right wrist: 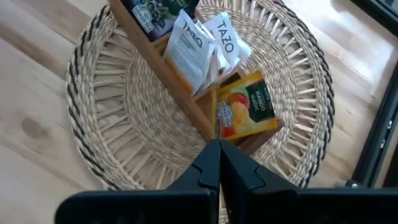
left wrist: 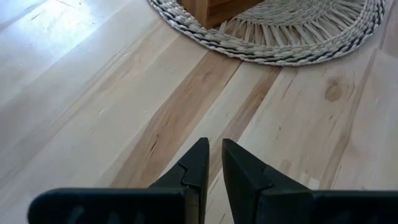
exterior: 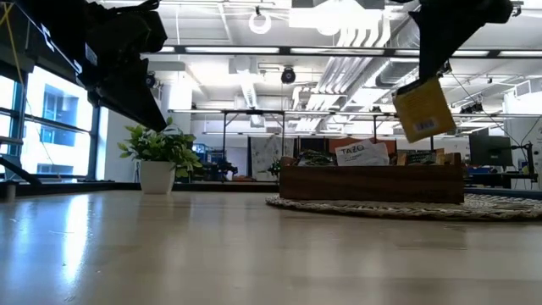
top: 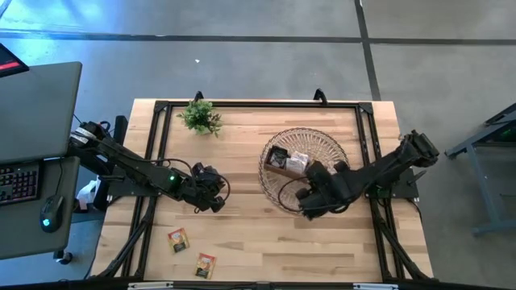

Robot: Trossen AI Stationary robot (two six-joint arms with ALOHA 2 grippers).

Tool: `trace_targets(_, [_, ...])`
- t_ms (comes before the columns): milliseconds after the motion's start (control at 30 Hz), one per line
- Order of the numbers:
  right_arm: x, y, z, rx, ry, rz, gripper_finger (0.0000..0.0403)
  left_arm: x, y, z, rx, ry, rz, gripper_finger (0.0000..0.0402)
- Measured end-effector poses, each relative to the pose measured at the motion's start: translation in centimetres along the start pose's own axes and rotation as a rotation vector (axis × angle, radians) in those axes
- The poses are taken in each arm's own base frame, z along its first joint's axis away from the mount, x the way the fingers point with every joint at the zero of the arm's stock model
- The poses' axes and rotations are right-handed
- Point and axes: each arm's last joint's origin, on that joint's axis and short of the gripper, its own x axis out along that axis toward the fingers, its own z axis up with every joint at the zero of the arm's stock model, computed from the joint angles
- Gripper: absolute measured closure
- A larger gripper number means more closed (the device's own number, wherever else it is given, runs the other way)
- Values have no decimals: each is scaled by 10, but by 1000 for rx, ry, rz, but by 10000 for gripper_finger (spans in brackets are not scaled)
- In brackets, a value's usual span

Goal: Pick & Place Tea
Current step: Put the orange tea bag into the right section of the wooden organizer

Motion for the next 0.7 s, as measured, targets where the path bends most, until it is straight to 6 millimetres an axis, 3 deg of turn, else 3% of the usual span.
trace_targets(233, [6,-1,9,30,5,-19,403,0,0,0,0,1,-1,358])
trace_targets(433, [14,-5,18,203,126,-38,403,0,0,0,0,1,-1,358])
trace_targets(700, [25,-11,35,300,149,-76,403,0,0,0,5,11,-8,358])
